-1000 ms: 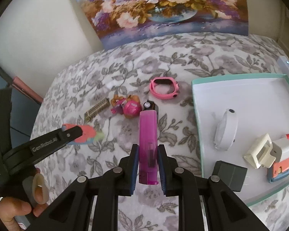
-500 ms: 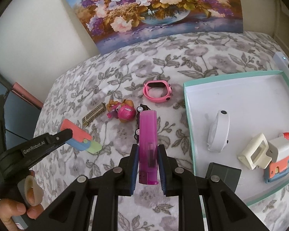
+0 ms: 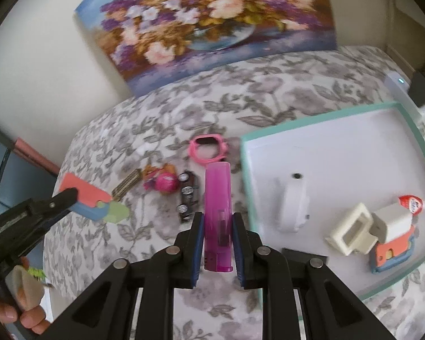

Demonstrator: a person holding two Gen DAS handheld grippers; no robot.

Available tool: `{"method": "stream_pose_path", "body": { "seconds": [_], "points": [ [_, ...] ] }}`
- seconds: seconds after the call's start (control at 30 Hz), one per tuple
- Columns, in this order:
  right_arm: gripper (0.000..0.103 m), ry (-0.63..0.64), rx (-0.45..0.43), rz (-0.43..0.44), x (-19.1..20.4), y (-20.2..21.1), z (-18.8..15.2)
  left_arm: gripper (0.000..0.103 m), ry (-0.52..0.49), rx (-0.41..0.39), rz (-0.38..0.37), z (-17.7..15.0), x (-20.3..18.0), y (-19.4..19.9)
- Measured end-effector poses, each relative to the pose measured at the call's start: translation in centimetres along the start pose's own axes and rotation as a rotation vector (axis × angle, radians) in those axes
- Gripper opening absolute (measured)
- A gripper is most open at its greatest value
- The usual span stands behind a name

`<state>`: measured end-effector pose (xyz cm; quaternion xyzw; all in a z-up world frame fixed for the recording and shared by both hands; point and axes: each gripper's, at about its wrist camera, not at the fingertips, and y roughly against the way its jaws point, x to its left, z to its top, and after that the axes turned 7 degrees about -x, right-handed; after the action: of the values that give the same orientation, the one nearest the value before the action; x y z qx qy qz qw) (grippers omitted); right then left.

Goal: Organize rigid objects
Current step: 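Carry the pink-blue toy and pink lighter into the tray and release both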

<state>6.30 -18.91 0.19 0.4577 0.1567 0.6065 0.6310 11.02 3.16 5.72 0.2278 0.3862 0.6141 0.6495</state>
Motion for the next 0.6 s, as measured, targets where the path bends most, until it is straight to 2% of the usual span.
{"method": "stream_pose_path", "body": {
  "seconds": [0.27, 0.6],
  "points": [
    [0.021, -0.098, -0.045, -0.057, -5.3, 1.3, 1.2, 0.02, -0.088, -0.01, -0.064, -0.8, -5.2, 0.4],
    [0.021, -0.242, -0.091, -0.159, -13.3, 3.0, 1.5, 0.02, -0.254, -0.007, -0.164, -4.2, -13.8, 0.4]
  ]
}}
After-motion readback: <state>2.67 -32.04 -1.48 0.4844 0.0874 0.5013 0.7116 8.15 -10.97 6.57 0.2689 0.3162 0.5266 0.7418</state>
